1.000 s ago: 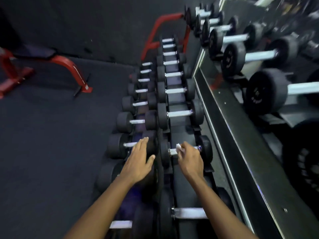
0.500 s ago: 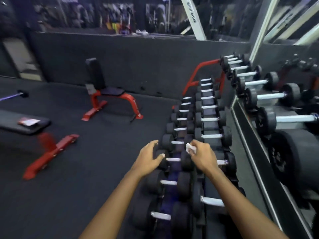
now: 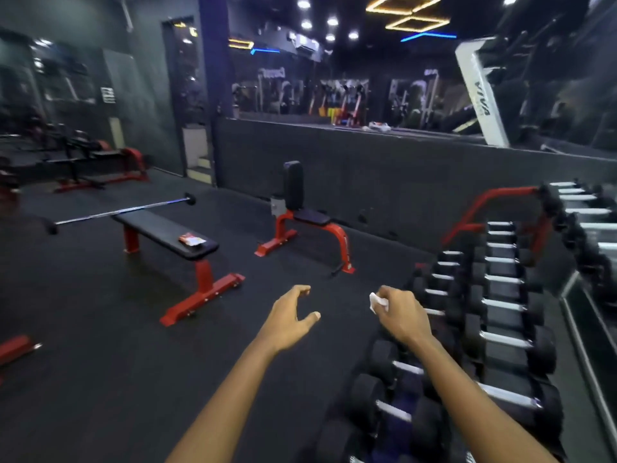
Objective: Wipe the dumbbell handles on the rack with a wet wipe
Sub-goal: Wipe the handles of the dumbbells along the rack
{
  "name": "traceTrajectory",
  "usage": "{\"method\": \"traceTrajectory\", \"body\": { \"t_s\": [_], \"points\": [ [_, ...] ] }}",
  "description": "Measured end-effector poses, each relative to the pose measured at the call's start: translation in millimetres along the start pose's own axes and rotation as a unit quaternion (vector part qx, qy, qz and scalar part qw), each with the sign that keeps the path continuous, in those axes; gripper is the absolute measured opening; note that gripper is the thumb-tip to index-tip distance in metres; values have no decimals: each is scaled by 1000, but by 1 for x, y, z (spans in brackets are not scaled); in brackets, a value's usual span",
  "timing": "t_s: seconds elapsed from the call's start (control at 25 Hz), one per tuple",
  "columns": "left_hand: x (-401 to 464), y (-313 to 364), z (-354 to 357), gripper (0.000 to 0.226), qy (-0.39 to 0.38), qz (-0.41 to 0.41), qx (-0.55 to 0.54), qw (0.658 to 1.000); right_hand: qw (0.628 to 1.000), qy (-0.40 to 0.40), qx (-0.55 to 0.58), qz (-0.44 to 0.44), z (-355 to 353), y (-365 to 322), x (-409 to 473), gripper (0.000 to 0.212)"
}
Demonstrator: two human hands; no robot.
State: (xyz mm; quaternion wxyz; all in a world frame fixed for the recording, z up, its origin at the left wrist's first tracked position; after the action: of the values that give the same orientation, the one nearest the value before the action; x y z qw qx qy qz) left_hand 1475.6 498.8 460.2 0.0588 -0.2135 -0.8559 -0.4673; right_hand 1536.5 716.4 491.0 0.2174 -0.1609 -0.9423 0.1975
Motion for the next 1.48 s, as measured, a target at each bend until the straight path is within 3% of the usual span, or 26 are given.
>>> {"method": "traceTrajectory", "body": {
  "t_s": [0.32, 0.52, 0.76, 1.08, 1.48],
  "points": [
    [-7, -87, -134, 52, 79, -62, 35, 994, 991, -56, 48, -109, 78, -167, 15, 18],
    [26, -142, -200, 51, 77, -57, 65, 993, 993, -55, 52, -90, 127, -237, 35, 19],
    [93, -171, -233, 53, 49, -19, 73, 996, 997, -23, 55, -45, 164, -273, 77, 24],
    [174, -196, -202, 52, -4, -2, 38, 999, 1000, 13, 26, 3, 179, -250, 139, 23],
    [327, -151, -46, 51, -124, 92, -2, 988, 986, 68, -14, 154, 165, -98, 240, 28]
  ]
}}
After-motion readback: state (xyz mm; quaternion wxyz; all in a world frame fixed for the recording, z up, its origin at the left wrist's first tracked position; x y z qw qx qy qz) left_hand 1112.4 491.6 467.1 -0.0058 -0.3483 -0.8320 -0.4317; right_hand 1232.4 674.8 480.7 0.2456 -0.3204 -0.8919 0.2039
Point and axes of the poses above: each hand's wrist, its own x-axis towards the middle knuckle, its own z-axis out of the palm, y = z × x, the point moved 4 cm from there along x, towards the middle knuckle, and after that the axes turned 6 degrees about y, right-handed, at the moved point
